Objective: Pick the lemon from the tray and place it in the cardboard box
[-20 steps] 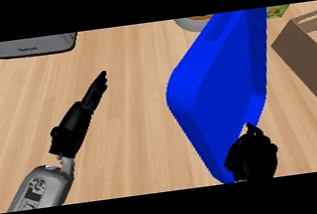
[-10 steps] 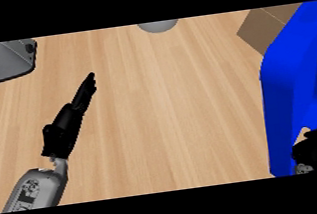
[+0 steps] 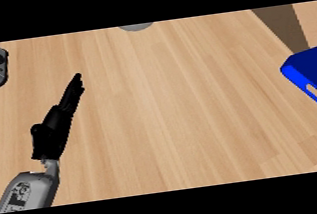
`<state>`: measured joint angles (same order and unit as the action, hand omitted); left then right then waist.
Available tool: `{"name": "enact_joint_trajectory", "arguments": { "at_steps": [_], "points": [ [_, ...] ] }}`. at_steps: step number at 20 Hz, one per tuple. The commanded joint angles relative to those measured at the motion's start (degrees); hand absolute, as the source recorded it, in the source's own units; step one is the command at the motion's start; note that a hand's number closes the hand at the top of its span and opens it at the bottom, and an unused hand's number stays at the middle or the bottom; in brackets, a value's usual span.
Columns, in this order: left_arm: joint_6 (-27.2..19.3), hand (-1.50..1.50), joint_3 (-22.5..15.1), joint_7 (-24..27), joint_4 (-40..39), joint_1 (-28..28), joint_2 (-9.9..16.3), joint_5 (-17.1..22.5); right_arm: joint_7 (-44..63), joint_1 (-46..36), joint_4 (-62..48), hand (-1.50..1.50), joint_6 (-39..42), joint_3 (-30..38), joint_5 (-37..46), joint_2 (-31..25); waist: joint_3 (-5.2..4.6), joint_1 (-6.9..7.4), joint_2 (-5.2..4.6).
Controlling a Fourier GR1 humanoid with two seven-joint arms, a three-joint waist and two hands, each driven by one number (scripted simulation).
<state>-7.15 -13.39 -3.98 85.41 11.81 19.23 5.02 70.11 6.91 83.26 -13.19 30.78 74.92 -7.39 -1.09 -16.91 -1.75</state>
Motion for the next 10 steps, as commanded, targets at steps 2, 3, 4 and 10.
{"name": "enact_joint_trajectory", "arguments": {
  "at_steps": [2, 3, 4, 10],
  "points": [
    [-0.90, 0.00, 1.07, 0.31, 0.40, -0.49, 0.41, -0.05, 14.00, -1.33, -1.91, 1.50, 0.90, 13.84, 0.63, -3.22, -0.27, 0.64, -1.15],
    [-0.92, 0.00, 1.11, 0.46, 0.41, -0.66, 0.61, -0.22, 14.15, -1.63, -2.17, 1.50, 0.86, 16.14, 1.13, -3.99, -0.30, 1.36, -1.43],
    [-1.06, 0.00, 1.32, 0.44, 0.66, -0.53, 0.72, -0.21, 14.35, -1.44, -2.55, 1.50, 1.08, 18.51, 1.88, -4.87, -0.30, 1.81, -1.64],
    [-1.06, 0.00, 1.54, 1.06, 1.60, -0.36, 1.08, -0.38, 14.75, -1.30, -4.35, 1.50, 2.80, 31.12, 6.71, -10.08, -0.55, 5.24, -3.34]
  ]
}}
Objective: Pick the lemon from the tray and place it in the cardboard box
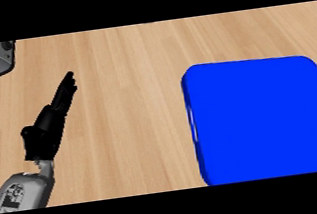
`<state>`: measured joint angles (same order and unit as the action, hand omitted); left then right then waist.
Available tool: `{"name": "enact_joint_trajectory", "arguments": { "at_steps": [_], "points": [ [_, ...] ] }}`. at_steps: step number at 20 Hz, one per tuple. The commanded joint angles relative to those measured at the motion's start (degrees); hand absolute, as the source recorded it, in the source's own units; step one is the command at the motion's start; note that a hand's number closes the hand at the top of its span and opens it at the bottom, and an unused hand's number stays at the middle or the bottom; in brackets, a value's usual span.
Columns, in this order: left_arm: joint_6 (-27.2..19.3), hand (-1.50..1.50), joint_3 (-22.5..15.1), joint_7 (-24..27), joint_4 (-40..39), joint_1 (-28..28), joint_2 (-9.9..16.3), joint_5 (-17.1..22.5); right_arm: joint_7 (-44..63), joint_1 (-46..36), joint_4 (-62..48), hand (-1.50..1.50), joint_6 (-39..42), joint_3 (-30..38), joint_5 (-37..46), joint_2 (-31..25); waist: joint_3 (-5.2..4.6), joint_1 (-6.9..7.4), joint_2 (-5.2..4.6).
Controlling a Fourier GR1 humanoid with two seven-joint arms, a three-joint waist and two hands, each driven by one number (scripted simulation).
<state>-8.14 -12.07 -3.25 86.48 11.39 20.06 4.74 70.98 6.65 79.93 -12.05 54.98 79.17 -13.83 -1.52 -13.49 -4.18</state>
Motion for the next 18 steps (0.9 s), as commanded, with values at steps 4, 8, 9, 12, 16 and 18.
{"name": "enact_joint_trajectory", "arguments": {
  "at_steps": [4, 8, 9, 12, 16, 18],
  "points": [
    [0.17, 0.00, -0.10, 0.83, 1.09, 0.50, 0.21, -0.26, 14.22, -1.18, -1.80, 1.50, 2.88, 14.90, 6.17, -6.92, -0.07, 3.73, -1.84],
    [0.54, 0.00, -0.39, 1.24, 1.88, 0.78, 0.27, -0.30, 14.23, -1.22, -2.70, 1.50, 4.86, 22.36, 10.49, -9.37, 0.12, 6.28, -2.49],
    [0.71, 0.00, -0.77, 1.36, 2.05, 0.78, 0.15, -0.41, 14.23, -1.23, -2.73, 1.50, 4.99, 24.46, 11.69, -9.67, 0.23, 6.62, -2.56],
    [1.04, 0.00, -1.10, 1.53, 2.52, 0.94, 0.10, -0.36, 14.24, -1.22, -2.68, 1.50, 6.69, 30.12, 15.36, -11.76, 0.22, 8.29, -2.77],
    [1.71, 0.00, -1.91, 1.76, 3.44, 1.55, 0.07, -0.54, 14.24, -1.63, -1.85, 1.50, 8.87, 36.93, 20.92, -14.72, 0.40, 10.87, -2.88],
    [2.11, 0.00, -2.36, 2.05, 3.66, 1.67, 0.00, -0.60, 14.24, -2.13, -1.20, 1.50, 9.81, 40.12, 24.06, -15.49, 0.53, 12.39, -3.16]
  ]
}}
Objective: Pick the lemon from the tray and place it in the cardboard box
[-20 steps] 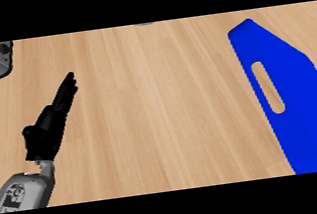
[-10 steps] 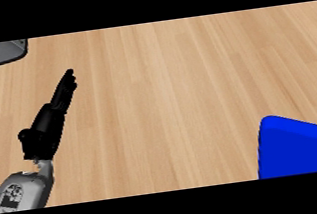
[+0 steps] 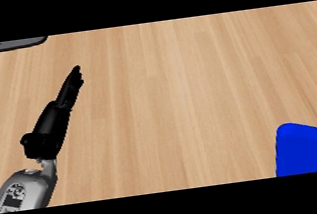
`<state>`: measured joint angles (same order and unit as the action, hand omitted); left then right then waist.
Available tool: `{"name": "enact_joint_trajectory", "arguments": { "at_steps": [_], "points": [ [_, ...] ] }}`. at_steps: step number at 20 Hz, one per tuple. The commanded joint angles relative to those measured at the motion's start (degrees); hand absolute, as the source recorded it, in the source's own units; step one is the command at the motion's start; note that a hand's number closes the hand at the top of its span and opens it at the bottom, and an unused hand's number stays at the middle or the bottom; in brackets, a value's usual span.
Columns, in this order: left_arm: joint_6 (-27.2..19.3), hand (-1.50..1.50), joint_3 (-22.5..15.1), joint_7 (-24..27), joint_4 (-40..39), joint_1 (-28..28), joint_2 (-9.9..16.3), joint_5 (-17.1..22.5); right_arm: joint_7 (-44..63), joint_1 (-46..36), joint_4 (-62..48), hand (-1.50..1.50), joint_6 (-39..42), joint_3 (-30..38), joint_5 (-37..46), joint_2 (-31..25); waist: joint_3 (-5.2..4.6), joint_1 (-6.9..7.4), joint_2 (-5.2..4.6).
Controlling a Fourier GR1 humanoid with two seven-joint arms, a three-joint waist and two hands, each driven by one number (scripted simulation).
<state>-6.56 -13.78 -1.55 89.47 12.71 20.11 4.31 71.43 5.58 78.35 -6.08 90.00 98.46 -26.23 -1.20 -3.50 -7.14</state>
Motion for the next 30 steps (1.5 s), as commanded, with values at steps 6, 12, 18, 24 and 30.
{"name": "enact_joint_trajectory", "arguments": {
  "at_steps": [6, 12, 18, 24, 30],
  "points": [
    [1.82, 0.00, -2.37, 0.29, 1.40, 1.38, -0.83, 0.01, 13.79, -1.75, 4.00, 1.50, 7.86, 14.43, 15.55, -6.79, 0.42, 5.17, -0.64],
    [3.16, 0.00, -4.04, 0.56, 1.88, 2.25, -1.05, -0.32, 13.79, -4.73, 8.14, 1.50, 12.93, 23.59, 26.43, -8.07, 0.84, 8.14, -0.16],
    [4.74, 0.00, -6.18, 0.07, 1.81, 2.66, -1.95, -0.03, 13.79, -10.58, 14.40, 1.50, 16.66, 31.75, 36.85, -8.50, 1.20, 11.61, 0.25],
    [5.93, 0.00, -8.09, -0.44, 1.97, 4.11, -2.97, -0.10, 13.80, -17.36, 23.52, 1.50, 17.05, 38.06, 45.51, -10.61, 1.46, 14.35, 0.57],
    [6.60, 0.00, -9.23, -0.52, 1.75, 5.11, -3.98, -0.02, 13.81, -22.13, 34.63, -1.50, 14.46, 40.99, 51.71, -14.33, 1.68, 17.00, 0.28]
  ]
}}
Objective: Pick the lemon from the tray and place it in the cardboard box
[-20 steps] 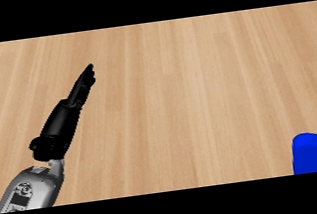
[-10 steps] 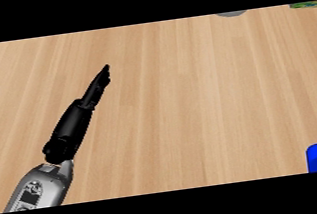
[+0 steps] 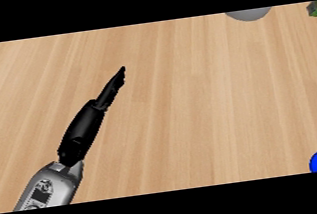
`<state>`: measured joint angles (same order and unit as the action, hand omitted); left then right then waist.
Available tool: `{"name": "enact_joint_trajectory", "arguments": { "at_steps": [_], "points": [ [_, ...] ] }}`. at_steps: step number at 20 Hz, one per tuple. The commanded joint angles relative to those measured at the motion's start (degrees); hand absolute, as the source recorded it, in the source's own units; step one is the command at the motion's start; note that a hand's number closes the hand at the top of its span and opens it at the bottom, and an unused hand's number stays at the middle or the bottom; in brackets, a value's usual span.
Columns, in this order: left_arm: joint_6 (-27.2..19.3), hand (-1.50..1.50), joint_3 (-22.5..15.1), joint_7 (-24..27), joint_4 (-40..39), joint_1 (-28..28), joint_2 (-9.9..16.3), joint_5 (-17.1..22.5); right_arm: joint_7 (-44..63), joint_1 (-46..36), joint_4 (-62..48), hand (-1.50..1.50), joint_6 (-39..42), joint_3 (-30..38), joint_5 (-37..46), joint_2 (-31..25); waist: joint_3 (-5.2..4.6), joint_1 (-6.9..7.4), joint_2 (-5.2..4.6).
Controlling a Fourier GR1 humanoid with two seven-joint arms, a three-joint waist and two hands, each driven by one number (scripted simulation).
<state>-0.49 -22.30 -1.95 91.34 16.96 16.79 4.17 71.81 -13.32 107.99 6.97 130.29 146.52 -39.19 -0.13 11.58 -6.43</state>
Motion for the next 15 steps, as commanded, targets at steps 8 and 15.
{"name": "enact_joint_trajectory", "arguments": {
  "at_steps": [8, 15],
  "points": [
    [1.14, 0.00, -2.85, -0.38, 0.04, 2.93, -2.19, -0.73, 11.71, -3.82, 15.10, -1.50, -3.92, -3.88, 15.71, 0.43, 1.05, 4.84, -1.96],
    [1.58, 0.00, -3.27, -0.48, 0.13, 4.72, -2.69, -1.00, 7.39, 1.49, 19.66, -1.50, -5.99, -11.91, 25.09, 0.95, 1.34, 6.24, -3.68]
  ]
}}
